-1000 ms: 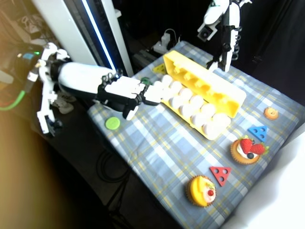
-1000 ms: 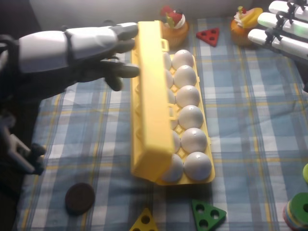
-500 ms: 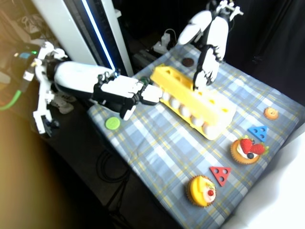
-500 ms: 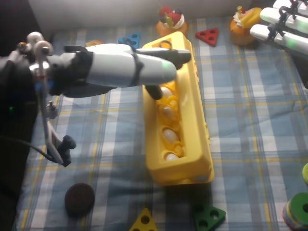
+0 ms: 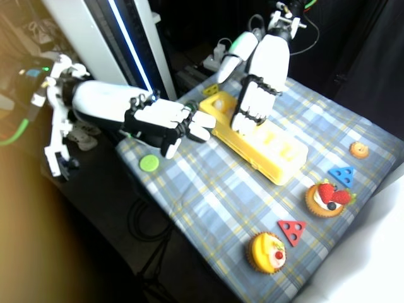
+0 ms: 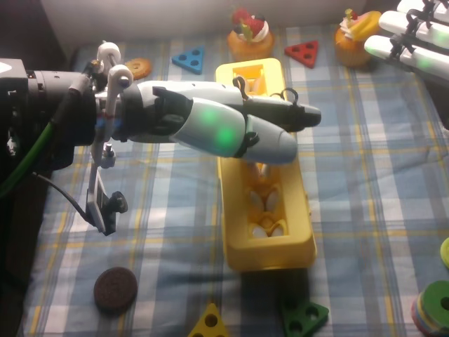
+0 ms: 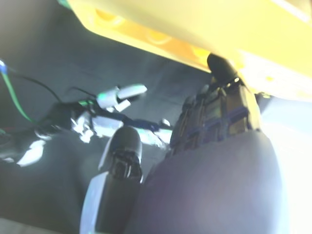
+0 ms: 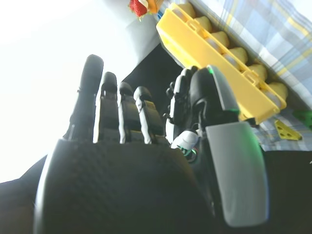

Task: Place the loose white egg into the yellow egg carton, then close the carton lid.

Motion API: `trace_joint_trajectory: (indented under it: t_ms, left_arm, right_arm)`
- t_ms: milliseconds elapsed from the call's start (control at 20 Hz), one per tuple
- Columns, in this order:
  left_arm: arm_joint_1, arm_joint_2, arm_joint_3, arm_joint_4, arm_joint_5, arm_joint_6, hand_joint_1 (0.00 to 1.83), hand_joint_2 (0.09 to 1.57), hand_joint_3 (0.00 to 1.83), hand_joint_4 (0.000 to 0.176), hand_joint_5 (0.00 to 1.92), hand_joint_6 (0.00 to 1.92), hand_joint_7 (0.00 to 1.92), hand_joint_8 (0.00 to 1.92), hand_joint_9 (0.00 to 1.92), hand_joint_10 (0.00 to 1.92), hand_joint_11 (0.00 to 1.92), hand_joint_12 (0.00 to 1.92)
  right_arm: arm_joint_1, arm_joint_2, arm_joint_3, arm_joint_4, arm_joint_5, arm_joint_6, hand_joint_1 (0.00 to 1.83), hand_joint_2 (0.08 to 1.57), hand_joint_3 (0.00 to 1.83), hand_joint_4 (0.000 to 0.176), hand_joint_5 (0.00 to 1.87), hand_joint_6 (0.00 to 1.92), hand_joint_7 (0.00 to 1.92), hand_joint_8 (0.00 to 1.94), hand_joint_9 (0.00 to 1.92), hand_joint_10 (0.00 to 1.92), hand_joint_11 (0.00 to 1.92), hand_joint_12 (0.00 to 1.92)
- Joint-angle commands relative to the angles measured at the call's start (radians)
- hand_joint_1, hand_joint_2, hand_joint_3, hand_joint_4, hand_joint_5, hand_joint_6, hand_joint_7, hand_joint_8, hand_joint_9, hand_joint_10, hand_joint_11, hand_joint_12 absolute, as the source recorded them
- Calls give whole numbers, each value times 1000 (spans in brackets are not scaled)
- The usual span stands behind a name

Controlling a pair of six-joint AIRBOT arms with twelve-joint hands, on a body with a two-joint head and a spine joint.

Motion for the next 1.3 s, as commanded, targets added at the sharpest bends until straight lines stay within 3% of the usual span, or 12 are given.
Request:
trace_joint_trajectory:
  t_ms: [0,200,350,500,600,650,750,800,900,1100,1200,1250]
  left_arm:
    - [-24,6,-2,-44,-34,-11,0,1413,2,0,0,0,0,0,3,2,0,559]
    - [-78,75,-50,-68,-15,79,0,1434,4,0,0,0,0,0,0,0,0,615]
    - [-126,141,-102,-68,-10,139,0,1463,2,0,0,0,0,0,0,0,0,248]
    - [-156,209,-153,-114,15,252,0,1437,0,7,0,0,0,0,0,0,30,22]
    - [-163,279,-206,-262,58,468,0,1399,9,2,0,0,29,3,18,22,0,531]
    - [-161,300,-219,-353,78,587,0,1386,2,7,0,0,5,0,3,4,0,363]
    - [-141,327,-234,-626,101,884,0,1393,3,0,47,12,39,3,40,14,0,551]
    - [-119,336,-238,-808,94,1064,0,1383,0,0,83,18,72,6,62,20,0,673]
    - [-69,355,-249,-1071,29,1296,0,1398,2,0,97,8,85,5,94,25,0,927]
    - [48,380,-258,-1335,-173,1438,0,1444,4,0,67,5,52,5,68,6,0,879]
    - [111,398,-270,-1417,-301,1459,0,1463,1,23,13,21,10,12,2,0,0,61]
    - [135,402,-274,-1442,-354,1460,199,1459,16,0,110,14,116,17,97,8,0,285]
  right_arm:
    - [9,7,-2,-3,124,-4,768,1314,0,0,0,0,0,0,0,297,0,1837]
    - [9,10,-4,-3,133,-4,799,1317,0,2,0,0,0,0,0,441,0,1918]
    - [9,22,-12,-3,151,-4,715,1326,0,24,0,0,66,38,0,695,0,1904]
    - [8,34,-19,-3,171,-4,724,1333,0,35,0,0,92,73,0,597,0,1895]
    - [6,40,-26,-2,192,-4,688,1329,0,23,0,0,11,313,0,709,0,1917]
    - [-2,40,-27,0,202,-4,686,1324,0,21,0,0,1,343,0,659,0,1920]
    - [-21,44,-30,13,236,-4,685,1314,0,23,0,0,0,422,0,686,0,1921]
    - [-31,48,-34,24,262,-4,664,1330,0,0,0,0,0,278,0,685,0,1921]
    - [-40,49,-36,37,294,-4,667,1332,1,0,0,0,0,143,0,475,0,1901]
    - [-60,34,-34,53,358,-4,647,1338,4,0,0,0,0,0,0,277,0,1875]
    - [-100,19,-32,77,434,-4,689,1323,0,20,0,0,21,12,0,199,0,1913]
    - [-118,15,-32,88,467,-4,709,1309,0,31,0,0,3,2,0,127,0,1919]
